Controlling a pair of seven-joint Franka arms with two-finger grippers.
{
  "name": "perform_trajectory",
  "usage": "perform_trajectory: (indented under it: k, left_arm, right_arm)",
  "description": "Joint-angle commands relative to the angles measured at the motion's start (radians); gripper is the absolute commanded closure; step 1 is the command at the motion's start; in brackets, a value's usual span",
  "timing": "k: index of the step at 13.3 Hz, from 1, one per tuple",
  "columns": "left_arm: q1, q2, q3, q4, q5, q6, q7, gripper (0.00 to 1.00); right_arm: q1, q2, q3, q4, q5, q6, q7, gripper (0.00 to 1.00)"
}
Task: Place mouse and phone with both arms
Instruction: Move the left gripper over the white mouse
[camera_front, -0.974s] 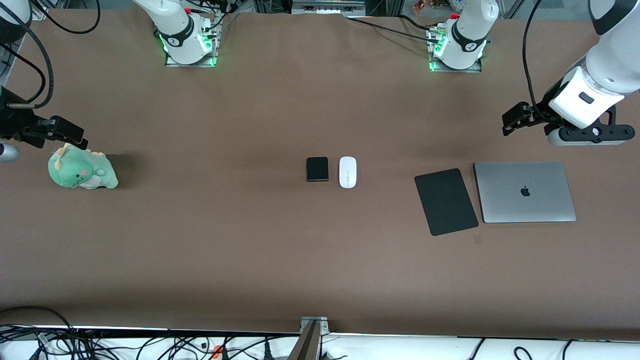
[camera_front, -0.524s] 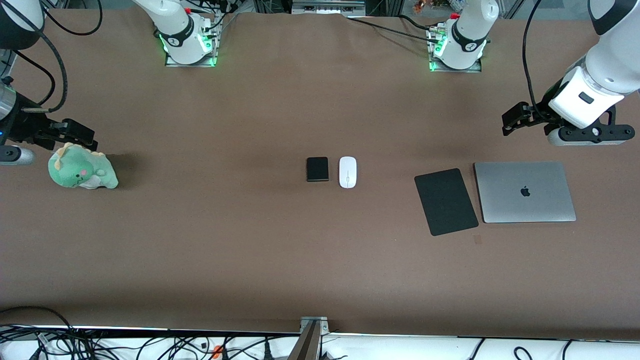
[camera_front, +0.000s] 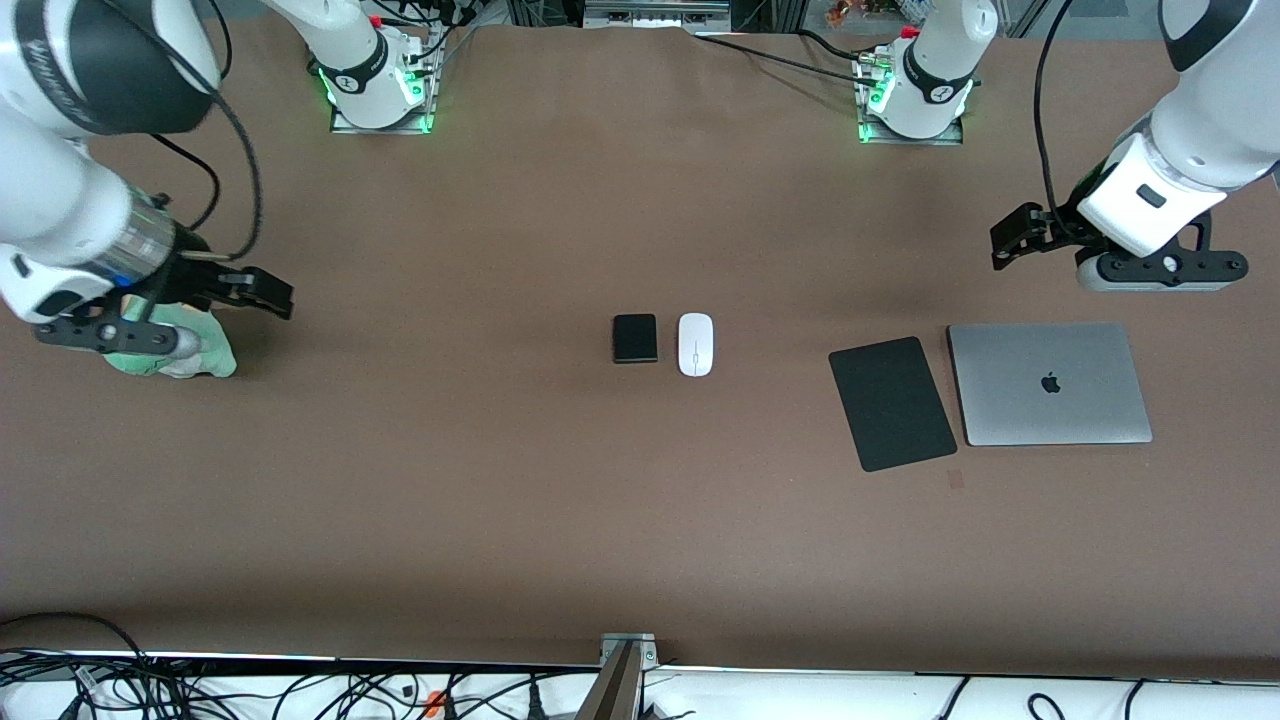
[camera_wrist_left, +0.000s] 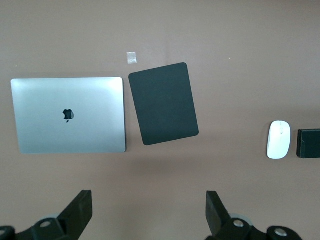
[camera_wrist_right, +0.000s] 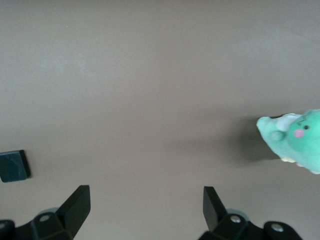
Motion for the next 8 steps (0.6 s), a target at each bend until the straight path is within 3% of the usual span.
perform_trajectory:
  k: [1,8]
  left_arm:
    - [0.008,0.021,-0.038,0.006,-0.019,0.011,-0.059,0.0]
    - [0.007,0.061,-0.114,0.005,-0.014,0.063,-0.193,0.0]
  right_arm:
    - [0.051,0.034,-0.004,0.0,0.0,0.041,0.057,0.0]
    - [0.081,0.086,-0.004,0.0,0.001,0.078,0.073,0.0]
